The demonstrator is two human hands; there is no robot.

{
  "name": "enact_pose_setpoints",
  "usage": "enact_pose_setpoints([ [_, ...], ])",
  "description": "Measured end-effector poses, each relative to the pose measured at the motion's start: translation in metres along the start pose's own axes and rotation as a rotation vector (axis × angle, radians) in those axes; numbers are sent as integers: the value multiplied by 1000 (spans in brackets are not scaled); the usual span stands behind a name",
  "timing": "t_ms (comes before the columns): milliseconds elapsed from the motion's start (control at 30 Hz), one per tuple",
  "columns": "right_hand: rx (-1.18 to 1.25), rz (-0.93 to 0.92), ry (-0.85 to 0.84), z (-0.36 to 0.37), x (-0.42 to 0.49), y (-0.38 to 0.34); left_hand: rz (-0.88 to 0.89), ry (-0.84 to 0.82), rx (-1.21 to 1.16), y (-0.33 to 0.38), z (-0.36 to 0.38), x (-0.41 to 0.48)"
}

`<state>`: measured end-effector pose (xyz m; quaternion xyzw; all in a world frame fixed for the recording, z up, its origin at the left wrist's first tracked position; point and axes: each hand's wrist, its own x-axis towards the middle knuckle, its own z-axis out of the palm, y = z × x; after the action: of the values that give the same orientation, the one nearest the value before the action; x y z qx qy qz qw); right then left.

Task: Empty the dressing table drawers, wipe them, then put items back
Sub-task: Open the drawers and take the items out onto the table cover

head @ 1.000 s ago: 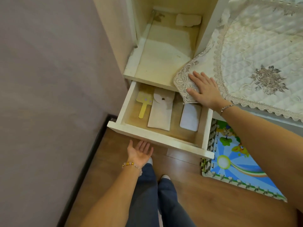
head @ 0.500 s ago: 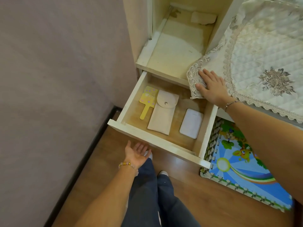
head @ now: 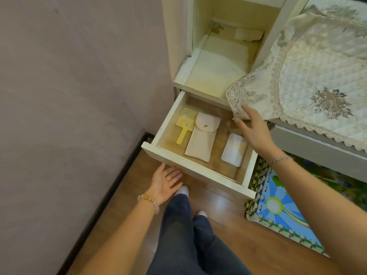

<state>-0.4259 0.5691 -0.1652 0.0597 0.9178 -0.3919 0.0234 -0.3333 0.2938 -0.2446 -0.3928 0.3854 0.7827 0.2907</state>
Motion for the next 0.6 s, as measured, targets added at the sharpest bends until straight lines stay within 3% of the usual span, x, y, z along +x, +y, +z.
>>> enact_pose_setpoints([
  [133,-9,-62,6,3,-46,-9,336,30,584,20,8,-41],
  [367,-166,-111,89,-3,-89,-11,1001,212,1401,55,30,-80],
  [467,-191,-127,109,-8,-103,-13,1185,285,1663,62,37,-86],
  [600,-236,-147,116,-13,-117,-13,1301,336,1826,60,49,-93],
])
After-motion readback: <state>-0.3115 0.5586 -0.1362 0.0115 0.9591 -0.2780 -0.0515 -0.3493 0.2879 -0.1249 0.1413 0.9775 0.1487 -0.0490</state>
